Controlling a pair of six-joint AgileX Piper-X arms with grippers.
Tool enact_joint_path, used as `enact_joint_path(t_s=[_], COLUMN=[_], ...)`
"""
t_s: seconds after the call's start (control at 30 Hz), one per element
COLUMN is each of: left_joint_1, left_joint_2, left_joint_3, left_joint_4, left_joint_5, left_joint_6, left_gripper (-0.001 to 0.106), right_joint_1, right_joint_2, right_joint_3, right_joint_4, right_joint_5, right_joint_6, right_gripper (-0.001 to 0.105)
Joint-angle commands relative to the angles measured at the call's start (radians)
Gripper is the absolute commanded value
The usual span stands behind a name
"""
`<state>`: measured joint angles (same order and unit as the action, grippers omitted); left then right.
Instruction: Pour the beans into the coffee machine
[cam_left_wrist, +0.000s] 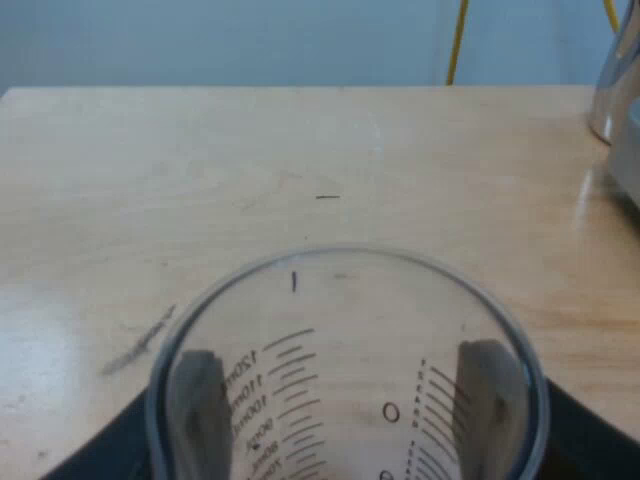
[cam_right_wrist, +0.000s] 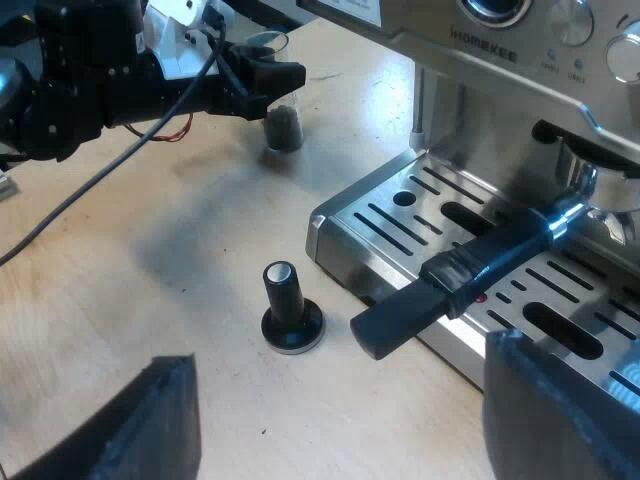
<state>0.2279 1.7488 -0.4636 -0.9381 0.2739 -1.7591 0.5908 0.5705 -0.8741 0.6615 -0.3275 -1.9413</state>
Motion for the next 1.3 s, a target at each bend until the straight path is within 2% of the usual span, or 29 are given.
enact_joint_path(t_s=[0.03, 0.2, 0.3, 0.37, 0.5, 0.63, 0.77, 0.97, 1.13, 1.3], left_joint_1=[-0.004, -0.004, -0.004, -0.004, -0.004, -0.004, -0.004, -0.004, -0.004, -0.004], left_joint_2=[-0.040, -0.168, -0.222, -0.247, -0.317, -0.381, -0.519, -0.644, -0.703, -0.747], left_joint_3=[-0.005, -0.005, -0.005, -0.005, -0.005, -0.008, -0.022, -0.092, -0.166, -0.279], left_joint_4=[0.026, 0.184, 0.292, 0.346, 0.458, 0.504, 0.626, 0.850, 0.974, 1.126], left_joint_5=[-0.007, -0.004, 0.057, 0.068, 0.067, 0.062, 0.028, 0.011, 0.008, 0.008], left_joint_6=[-0.025, -0.025, -0.025, -0.025, -0.025, -0.023, -0.005, 0.063, 0.063, 0.066], left_gripper=[0.031, 0.031, 0.031, 0.031, 0.031, 0.031, 0.031, 0.031, 0.031, 0.031], right_joint_1=[0.001, 0.001, 0.001, 0.001, 0.001, 0.001, 0.001, 0.001, 0.001, 0.001], right_joint_2=[-0.008, -0.008, -0.008, -0.008, -0.008, -0.008, -0.008, -0.008, -0.008, 0.011], right_joint_3=[-0.009, -0.009, -0.009, -0.009, -0.009, -0.009, -0.022, -0.075, -0.133, -0.200], right_joint_4=[-0.016, -0.014, -0.014, -0.014, -0.014, -0.014, -0.014, -0.014, -0.004, 0.028], right_joint_5=[-0.003, 0.088, 0.093, 0.093, 0.093, 0.093, 0.108, 0.108, 0.126, 0.128], right_joint_6=[-0.007, 0.040, 0.040, 0.049, 0.084, 0.087, 0.098, 0.106, 0.106, 0.106], right_gripper=[0.062, 0.062, 0.062, 0.062, 0.062, 0.062, 0.062, 0.062, 0.062, 0.062])
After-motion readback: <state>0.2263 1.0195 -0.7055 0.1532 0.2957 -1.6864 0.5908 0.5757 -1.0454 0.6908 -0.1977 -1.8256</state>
